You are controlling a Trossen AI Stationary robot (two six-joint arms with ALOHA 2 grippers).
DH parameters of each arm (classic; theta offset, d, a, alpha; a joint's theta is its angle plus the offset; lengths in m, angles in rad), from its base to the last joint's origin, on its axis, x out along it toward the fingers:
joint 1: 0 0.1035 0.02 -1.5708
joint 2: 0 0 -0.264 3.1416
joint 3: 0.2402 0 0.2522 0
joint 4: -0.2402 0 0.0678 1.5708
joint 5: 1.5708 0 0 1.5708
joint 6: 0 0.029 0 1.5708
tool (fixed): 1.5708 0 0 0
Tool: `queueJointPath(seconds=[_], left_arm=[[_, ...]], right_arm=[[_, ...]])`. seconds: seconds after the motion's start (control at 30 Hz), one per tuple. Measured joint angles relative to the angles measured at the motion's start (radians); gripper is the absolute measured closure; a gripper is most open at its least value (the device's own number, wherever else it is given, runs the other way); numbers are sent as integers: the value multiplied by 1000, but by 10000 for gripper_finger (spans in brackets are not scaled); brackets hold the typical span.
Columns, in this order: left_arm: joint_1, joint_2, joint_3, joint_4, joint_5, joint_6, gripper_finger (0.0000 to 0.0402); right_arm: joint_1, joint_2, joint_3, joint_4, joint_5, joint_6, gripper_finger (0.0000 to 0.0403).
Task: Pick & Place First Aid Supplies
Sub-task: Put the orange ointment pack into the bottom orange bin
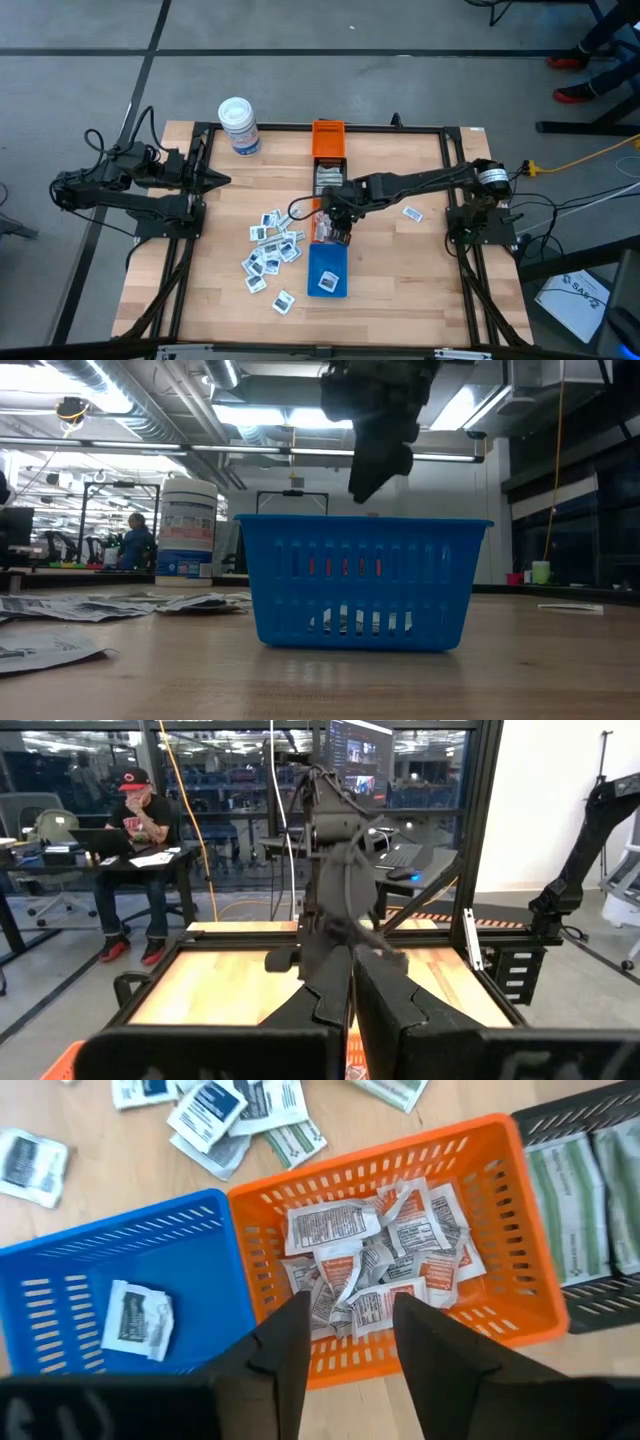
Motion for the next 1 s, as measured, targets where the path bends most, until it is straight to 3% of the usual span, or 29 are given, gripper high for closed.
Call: queueJointPath(seconds=[0.6, 0.77, 1.0], left_arm=[[0, 0, 0, 0, 0, 0, 393], [0, 0, 0, 0, 0, 0, 391], [0, 0, 0, 0, 0, 0, 390]], right_arm=[[5, -205, 0, -65, 0, 162, 258], [6, -249, -1, -161, 3, 230, 258], [6, -339, -115, -262, 75, 327, 258]])
